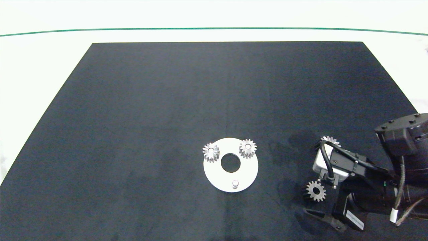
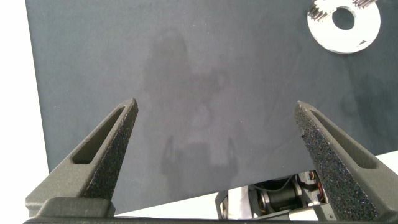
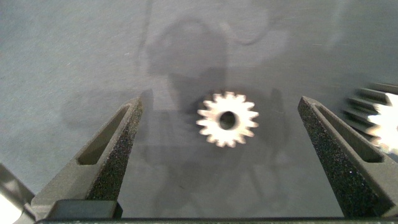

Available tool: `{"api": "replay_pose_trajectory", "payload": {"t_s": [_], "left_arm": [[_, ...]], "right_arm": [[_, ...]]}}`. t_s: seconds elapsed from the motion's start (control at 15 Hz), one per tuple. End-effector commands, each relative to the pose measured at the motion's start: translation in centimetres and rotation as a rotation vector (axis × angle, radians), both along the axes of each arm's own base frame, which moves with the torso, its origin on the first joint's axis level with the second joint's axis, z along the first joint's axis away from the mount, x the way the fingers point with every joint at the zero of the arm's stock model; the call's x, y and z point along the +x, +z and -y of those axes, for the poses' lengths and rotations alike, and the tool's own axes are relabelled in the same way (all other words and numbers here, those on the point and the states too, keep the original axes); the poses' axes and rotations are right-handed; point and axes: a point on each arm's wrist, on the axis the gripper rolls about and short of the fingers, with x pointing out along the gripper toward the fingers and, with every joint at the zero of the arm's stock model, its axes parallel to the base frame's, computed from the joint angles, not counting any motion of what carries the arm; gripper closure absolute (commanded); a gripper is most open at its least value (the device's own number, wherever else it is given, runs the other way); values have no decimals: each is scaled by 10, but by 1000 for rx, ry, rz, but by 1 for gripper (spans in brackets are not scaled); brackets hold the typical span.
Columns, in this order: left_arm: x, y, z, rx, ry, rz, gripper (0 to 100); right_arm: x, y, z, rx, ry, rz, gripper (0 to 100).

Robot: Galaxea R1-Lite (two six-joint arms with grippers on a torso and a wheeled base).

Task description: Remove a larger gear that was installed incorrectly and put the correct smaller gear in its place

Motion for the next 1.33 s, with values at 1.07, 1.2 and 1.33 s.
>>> {"api": "replay_pose_trajectory", "payload": {"t_s": [1.07,1.2,1.33], "left_arm": [[-3,-1,-1,-1,-1,3,0],[-3,-1,-1,-2,-2,5,0],[-3,-1,-1,-2,-1,5,0]], "right_arm": [[20,-20,4,-60,-99,-57,3],[20,-21,4,-60,-97,-59,7],[21,-21,3,-60,-96,-59,10]]}}
